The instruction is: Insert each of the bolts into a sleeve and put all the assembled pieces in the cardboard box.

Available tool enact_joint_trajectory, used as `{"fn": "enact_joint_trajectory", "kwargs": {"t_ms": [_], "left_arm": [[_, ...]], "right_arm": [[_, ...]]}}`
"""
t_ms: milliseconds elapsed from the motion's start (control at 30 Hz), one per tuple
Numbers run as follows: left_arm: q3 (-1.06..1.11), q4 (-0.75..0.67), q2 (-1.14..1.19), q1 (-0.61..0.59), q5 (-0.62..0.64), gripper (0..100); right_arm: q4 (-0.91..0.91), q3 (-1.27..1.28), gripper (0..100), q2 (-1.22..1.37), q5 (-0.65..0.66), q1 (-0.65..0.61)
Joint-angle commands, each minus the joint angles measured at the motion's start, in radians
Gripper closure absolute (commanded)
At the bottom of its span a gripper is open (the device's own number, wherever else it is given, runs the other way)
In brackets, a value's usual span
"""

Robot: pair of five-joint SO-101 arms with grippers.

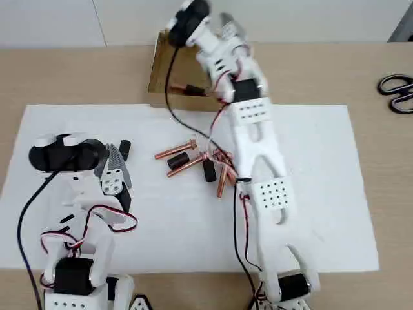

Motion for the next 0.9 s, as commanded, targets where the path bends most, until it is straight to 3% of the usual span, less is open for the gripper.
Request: {"fn": "enact_joint_trajectory", "kwargs": {"t_ms": [0, 100, 233, 367, 500, 867], "left_arm": [[-0.007, 0.000, -0.005, -0.005, 0.003, 99], [-0.008, 0.000, -0.005, -0.005, 0.003, 99], [-0.008, 0.005, -0.005, -0.003, 0.003, 99], [-0.058, 0.137, -0.005, 0.097, 0.003, 99], [-0.107, 0.253, -0.005, 0.175, 0.002, 99], [-0.117, 0.256, -0.005, 0.180, 0.002, 99]], "right_arm": [[0.387, -0.069, 81.7, -0.143, 0.000, 0.005], [0.587, -0.061, 81.8, -0.277, -0.066, -0.016], [0.679, -0.063, 81.8, -0.371, -0.204, -0.048], [0.828, -0.063, 81.8, -0.473, -0.236, -0.101], [0.831, -0.063, 81.8, -0.568, -0.236, -0.120], [0.835, -0.060, 81.9, -0.920, -0.193, -0.134]]}}
